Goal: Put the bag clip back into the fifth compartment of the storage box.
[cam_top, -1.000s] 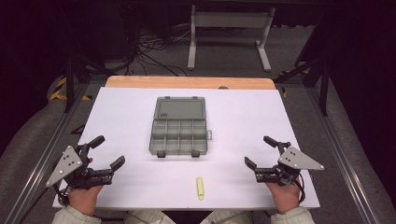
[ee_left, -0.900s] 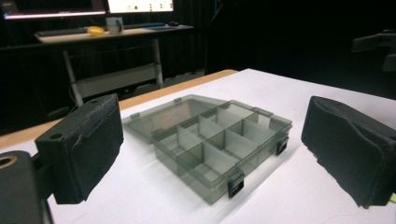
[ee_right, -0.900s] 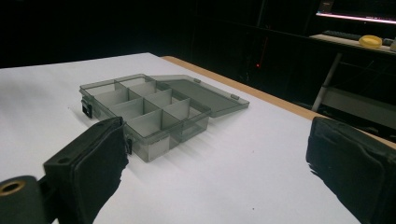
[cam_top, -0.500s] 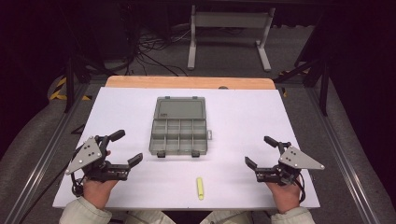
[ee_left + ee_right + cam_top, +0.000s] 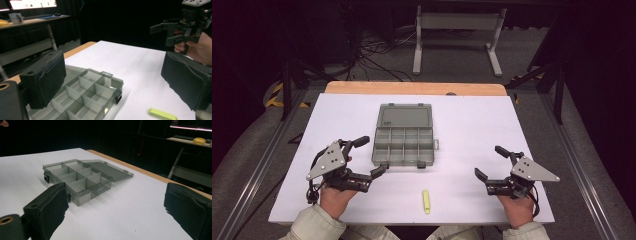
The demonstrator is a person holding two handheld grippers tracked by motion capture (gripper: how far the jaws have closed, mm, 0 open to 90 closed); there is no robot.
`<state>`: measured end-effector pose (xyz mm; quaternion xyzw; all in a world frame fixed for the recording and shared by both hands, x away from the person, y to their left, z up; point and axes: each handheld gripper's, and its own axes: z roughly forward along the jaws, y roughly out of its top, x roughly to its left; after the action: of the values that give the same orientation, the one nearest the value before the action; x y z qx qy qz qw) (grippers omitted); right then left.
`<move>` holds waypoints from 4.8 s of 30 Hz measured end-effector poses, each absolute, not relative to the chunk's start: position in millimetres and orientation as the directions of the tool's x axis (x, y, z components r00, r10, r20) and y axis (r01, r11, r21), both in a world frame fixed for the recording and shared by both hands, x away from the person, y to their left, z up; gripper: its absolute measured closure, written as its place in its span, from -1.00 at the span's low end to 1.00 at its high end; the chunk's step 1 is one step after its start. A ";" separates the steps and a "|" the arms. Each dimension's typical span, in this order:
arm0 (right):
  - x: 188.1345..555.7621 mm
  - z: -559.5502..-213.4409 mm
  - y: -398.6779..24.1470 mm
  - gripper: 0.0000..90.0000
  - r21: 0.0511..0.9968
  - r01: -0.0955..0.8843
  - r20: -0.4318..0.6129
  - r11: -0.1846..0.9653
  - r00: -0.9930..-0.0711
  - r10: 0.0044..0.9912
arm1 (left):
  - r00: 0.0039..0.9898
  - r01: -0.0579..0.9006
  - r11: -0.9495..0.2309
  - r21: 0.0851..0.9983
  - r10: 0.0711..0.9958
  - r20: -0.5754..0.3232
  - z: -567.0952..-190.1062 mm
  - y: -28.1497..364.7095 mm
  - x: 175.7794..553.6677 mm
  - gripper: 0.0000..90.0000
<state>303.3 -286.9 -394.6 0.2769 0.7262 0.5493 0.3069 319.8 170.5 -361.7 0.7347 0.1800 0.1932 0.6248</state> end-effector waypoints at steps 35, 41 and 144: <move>303.0 -394.6 -287.8 -0.87 0.969 0.070 -0.134 0.238 -0.661 0.738 | 0.949 0.026 -0.196 0.980 0.314 0.038 -361.3 82.3 335.1 -0.77; 303.1 -394.8 -288.4 -0.87 0.969 0.071 -0.133 0.237 -0.662 0.738 | 0.957 0.041 -0.196 0.980 0.289 0.018 -364.0 74.7 336.5 -0.74; 303.3 -395.7 -287.8 -0.85 0.966 0.079 -0.128 0.246 -0.680 0.722 | 0.987 0.144 -0.918 0.370 0.104 -0.125 -426.2 -7.7 373.3 1.00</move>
<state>303.3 -287.8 -395.7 0.2730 0.7333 0.5498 0.2923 373.3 -7.7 -426.2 0.9779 0.0633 -0.0514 0.1925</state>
